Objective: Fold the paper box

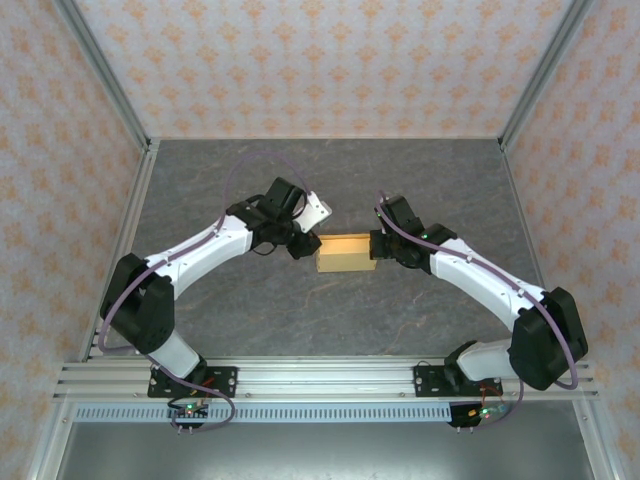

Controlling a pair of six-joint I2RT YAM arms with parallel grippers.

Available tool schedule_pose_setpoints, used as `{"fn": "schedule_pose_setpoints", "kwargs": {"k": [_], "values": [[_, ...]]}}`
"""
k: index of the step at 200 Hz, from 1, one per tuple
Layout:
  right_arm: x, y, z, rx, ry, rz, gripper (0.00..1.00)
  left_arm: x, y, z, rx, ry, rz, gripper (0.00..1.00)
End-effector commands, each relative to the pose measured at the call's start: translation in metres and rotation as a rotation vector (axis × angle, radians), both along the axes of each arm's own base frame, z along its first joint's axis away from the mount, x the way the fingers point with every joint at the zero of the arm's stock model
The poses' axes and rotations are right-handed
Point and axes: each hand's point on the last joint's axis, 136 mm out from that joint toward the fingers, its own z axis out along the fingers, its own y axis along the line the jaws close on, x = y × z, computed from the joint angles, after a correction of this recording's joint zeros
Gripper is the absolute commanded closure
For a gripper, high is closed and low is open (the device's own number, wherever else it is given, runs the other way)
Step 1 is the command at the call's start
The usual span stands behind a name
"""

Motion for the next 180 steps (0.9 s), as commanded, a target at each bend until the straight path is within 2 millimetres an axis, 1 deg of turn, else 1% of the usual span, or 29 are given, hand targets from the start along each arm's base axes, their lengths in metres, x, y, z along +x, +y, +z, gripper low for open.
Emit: {"fn": "schedule_pose_setpoints", "kwargs": {"k": [1,20,49,71,90,141,180], "values": [[-0.008,-0.005,-0.001,-0.031,0.007,0.011,0.97,0.005,-0.001,0.002,0.022,-0.007,0.012,0.81],[-0.008,-0.005,-0.001,-0.030,0.009,0.011,0.97,0.005,-0.003,0.003,0.019,-0.005,0.010,0.87],[-0.008,-0.006,-0.001,-0.027,0.009,0.005,0.97,0.005,-0.005,0.002,0.020,0.001,0.020,0.92],[-0.009,-0.006,-0.002,-0.026,0.010,-0.001,0.97,0.006,-0.007,0.004,0.013,0.009,0.060,0.95],[-0.010,-0.007,-0.003,-0.021,0.014,-0.008,0.98,0.010,-0.007,0.006,0.001,0.024,0.128,0.98],[-0.011,-0.007,-0.009,-0.008,0.023,-0.026,0.98,0.018,-0.010,0.009,-0.071,0.082,0.342,0.98],[-0.011,-0.007,-0.010,-0.002,0.023,-0.031,0.98,0.021,-0.012,0.012,-0.113,0.117,0.462,1.00]]}}
